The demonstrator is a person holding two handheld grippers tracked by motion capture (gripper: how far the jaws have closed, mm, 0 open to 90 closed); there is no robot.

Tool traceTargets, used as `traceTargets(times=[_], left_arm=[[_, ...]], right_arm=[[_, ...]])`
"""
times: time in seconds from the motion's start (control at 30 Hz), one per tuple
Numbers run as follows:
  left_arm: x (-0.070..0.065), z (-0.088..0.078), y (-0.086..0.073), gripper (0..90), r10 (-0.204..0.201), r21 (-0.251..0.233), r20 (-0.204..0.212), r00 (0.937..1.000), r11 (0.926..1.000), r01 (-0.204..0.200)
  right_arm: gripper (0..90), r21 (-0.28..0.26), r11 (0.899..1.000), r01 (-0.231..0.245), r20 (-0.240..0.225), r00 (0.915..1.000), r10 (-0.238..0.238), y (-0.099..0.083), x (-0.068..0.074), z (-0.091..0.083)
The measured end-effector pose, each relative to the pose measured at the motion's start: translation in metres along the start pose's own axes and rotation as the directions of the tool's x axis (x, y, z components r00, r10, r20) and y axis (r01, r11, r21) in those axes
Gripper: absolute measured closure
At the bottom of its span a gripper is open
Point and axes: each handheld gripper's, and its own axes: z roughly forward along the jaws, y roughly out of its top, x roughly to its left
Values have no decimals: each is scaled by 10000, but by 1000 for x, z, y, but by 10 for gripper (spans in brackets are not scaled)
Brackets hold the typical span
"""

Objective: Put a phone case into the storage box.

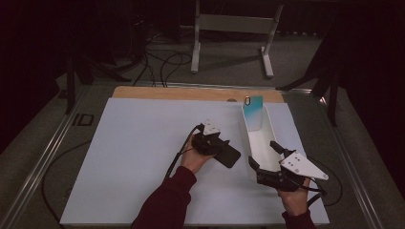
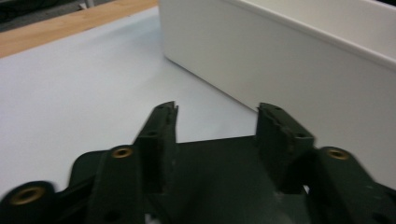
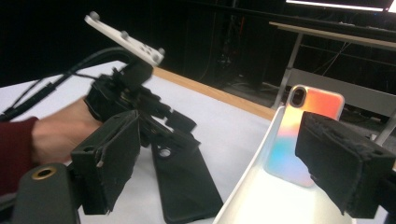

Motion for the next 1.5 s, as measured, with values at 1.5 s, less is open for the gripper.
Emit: traceTargets(times=[1.5], left_arm=[[-32, 64, 2, 900, -51, 2455, 1072, 9942, 9691, -215]], right_arm=[[140, -380, 9993, -20, 117, 9999, 24, 3, -3, -9]])
